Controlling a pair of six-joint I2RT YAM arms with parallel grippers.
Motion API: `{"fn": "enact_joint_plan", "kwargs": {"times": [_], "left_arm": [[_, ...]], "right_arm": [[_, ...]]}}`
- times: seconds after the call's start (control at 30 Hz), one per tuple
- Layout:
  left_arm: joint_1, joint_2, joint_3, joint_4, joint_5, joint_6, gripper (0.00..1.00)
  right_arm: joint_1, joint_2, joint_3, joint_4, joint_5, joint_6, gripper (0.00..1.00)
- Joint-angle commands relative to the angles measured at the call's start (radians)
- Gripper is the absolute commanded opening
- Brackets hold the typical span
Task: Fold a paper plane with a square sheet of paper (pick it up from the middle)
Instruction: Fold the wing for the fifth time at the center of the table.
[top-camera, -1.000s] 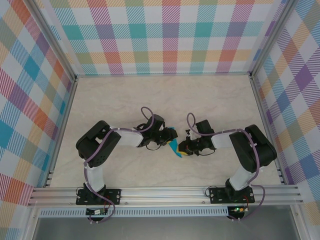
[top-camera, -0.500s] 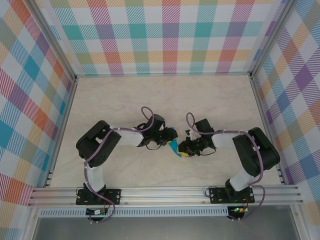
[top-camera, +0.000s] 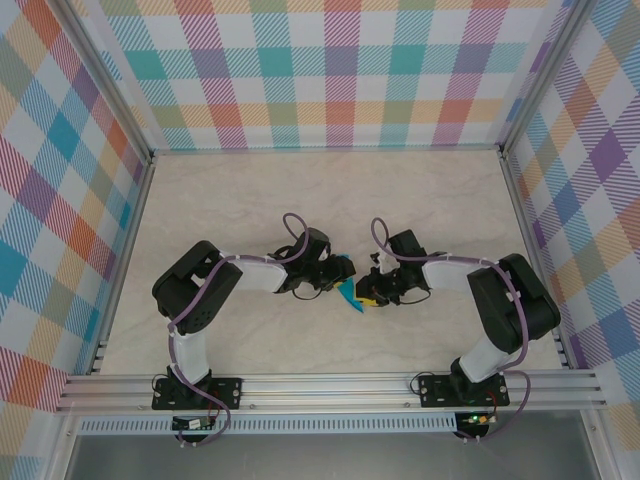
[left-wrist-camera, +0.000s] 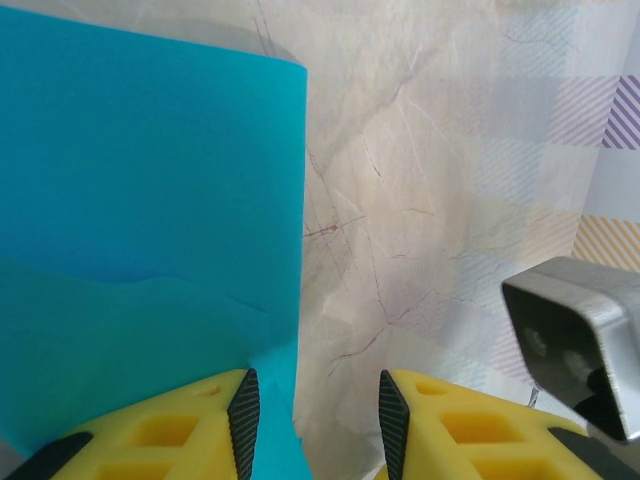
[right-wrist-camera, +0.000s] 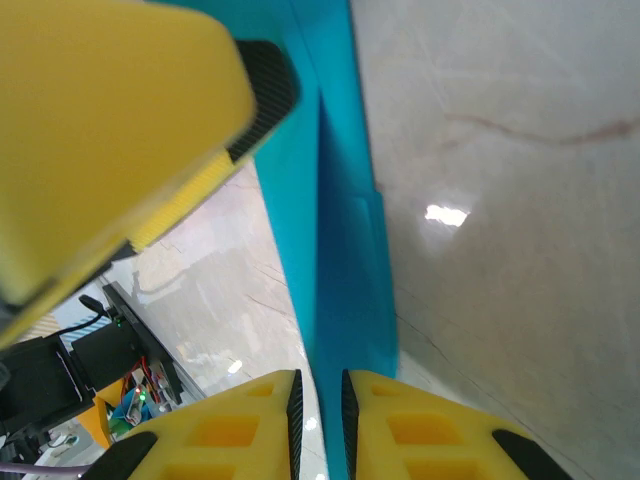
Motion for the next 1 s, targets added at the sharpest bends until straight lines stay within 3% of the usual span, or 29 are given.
{"fn": "enact_joint_plan", "kwargs": {"times": [0.0, 0.17, 0.37, 0.5, 0.67, 0.9, 0.97], "left_arm": [[-0.009, 0.036, 0.007, -0.068, 0.0, 0.02, 0.39], [-0.009, 0.036, 0.007, -0.075, -0.003, 0.021, 0.39], [-0.009, 0.037, 0.009, -0.085, -0.006, 0.019, 0.39], [-0.01, 0.043, 0.012, -0.089, -0.008, 0.016, 0.39], [-0.009, 0.047, 0.018, -0.094, -0.007, 0.016, 0.39], [-0.009, 0.04, 0.02, -0.092, -0.007, 0.01, 0.39], [-0.009, 0.037, 0.019, -0.087, -0.006, 0.004, 0.39]], "right_arm": [[0.005, 0.017, 0.032, -0.039, 0.005, -0.033, 0.19], [0.004, 0.028, 0.023, -0.03, -0.045, -0.051, 0.08], [0.008, 0.069, -0.03, 0.03, -0.119, -0.049, 0.07], [0.015, 0.074, -0.046, 0.008, -0.104, -0.068, 0.07], [0.021, 0.09, -0.058, 0.02, -0.119, -0.065, 0.08], [0.021, 0.016, -0.026, -0.022, -0.075, -0.048, 0.22], [0.023, -0.004, -0.03, -0.019, -0.064, -0.046, 0.21]]}}
